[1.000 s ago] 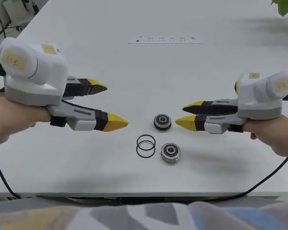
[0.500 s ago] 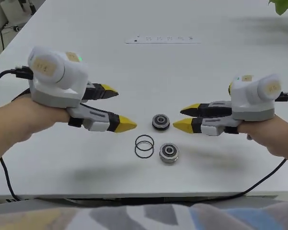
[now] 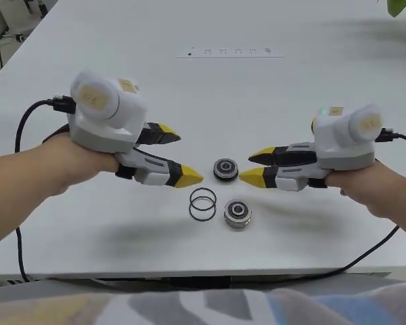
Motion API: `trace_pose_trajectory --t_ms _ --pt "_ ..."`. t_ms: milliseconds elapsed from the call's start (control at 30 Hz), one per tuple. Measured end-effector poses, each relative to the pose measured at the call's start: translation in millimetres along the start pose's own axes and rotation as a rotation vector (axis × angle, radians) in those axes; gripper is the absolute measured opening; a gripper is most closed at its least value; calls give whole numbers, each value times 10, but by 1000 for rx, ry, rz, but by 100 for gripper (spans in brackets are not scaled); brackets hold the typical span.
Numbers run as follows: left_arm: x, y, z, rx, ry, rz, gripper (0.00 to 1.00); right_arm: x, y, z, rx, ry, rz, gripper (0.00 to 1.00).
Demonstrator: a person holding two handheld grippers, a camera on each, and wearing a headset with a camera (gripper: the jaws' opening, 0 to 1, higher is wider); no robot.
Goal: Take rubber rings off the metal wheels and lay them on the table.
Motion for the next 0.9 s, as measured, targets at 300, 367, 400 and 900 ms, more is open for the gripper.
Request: trace_pose_trajectory --t_ms 300,367,400,900 --pt "-24 -16 -129 5 12 -3 50 -19 30 -38 23 -2 2 26" --pt "-30 -19 -156 5 15 -3 49 -18 31 -48 26 -4 3 26" --pt "-36 -22 -176 8 17 -3 49 -19 31 -55 28 -4 4 26" --pt "-127 -56 -401 17 47 -2 39 -42 44 -122 44 -10 9 24"
Point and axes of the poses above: the centre of the closed fingertips' face, and the gripper's own axes: z roughly backward along the fingers, x roughly to its left, y roughly out of its underside, the point moved 10 cm from there along z, roughly backward along the fingers, and after that the axes turned 15 degrees about -y, right-handed, at the moved point
